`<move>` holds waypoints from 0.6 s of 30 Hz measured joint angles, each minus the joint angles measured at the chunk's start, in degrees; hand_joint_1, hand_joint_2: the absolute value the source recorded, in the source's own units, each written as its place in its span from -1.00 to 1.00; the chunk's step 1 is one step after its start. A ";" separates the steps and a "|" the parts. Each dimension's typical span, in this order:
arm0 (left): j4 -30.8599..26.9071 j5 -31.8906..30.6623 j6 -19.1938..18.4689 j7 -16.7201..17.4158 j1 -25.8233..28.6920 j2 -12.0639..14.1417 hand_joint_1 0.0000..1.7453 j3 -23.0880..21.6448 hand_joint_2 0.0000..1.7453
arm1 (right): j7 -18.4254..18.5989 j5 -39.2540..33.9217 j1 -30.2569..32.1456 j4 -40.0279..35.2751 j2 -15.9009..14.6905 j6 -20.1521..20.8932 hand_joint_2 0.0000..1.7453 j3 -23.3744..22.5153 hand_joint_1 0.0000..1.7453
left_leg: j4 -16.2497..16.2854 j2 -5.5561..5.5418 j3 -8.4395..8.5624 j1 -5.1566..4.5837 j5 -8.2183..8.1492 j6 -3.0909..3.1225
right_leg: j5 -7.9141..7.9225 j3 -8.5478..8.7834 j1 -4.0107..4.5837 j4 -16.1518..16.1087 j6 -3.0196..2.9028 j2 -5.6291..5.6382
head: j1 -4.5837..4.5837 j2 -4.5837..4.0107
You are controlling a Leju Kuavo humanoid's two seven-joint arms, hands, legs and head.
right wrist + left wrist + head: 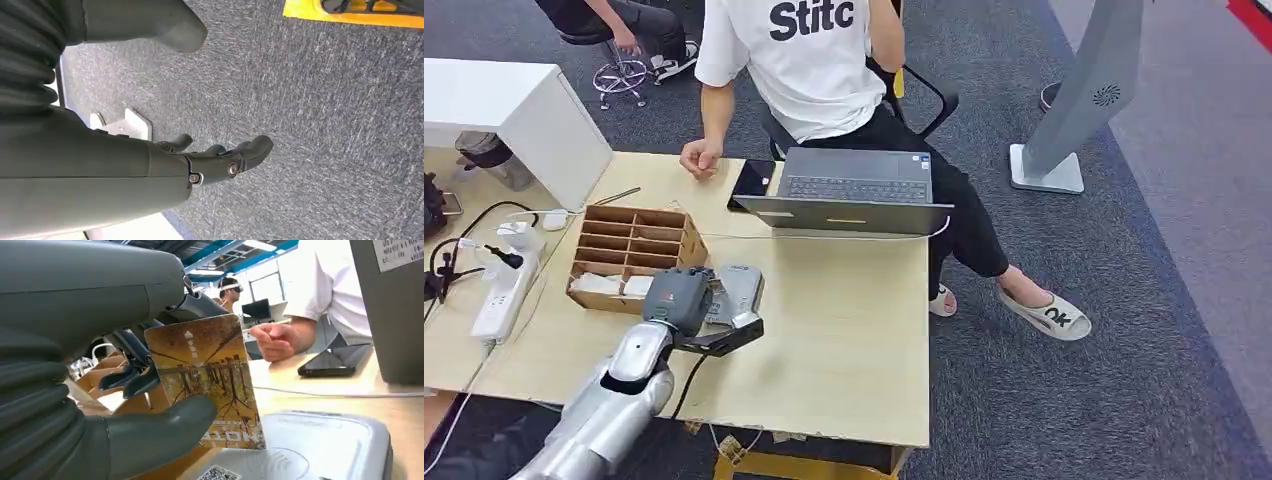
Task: Pass the card to the sensor for recognition and then transmit it.
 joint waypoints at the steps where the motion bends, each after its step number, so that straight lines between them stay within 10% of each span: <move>1: 0.22 -0.20 0.44 -0.04 0.00 -0.11 1.00 -0.22 1.00 | 0.04 0.09 -0.01 0.00 0.00 0.02 1.00 0.00 -1.00 | 0.00 0.00 0.00 0.00 0.00 0.00 | 0.00 0.00 0.00 0.00 0.00 0.00 | -0.02 -0.02; 18: 1.21 -0.40 2.75 -1.31 0.01 -1.44 1.00 -1.69 1.00 | 0.24 0.13 0.00 0.00 0.09 0.50 1.00 0.00 -1.00 | 0.00 0.00 0.01 0.00 0.00 0.00 | 0.00 0.02 0.00 0.00 0.00 -0.01 | 0.00 -0.02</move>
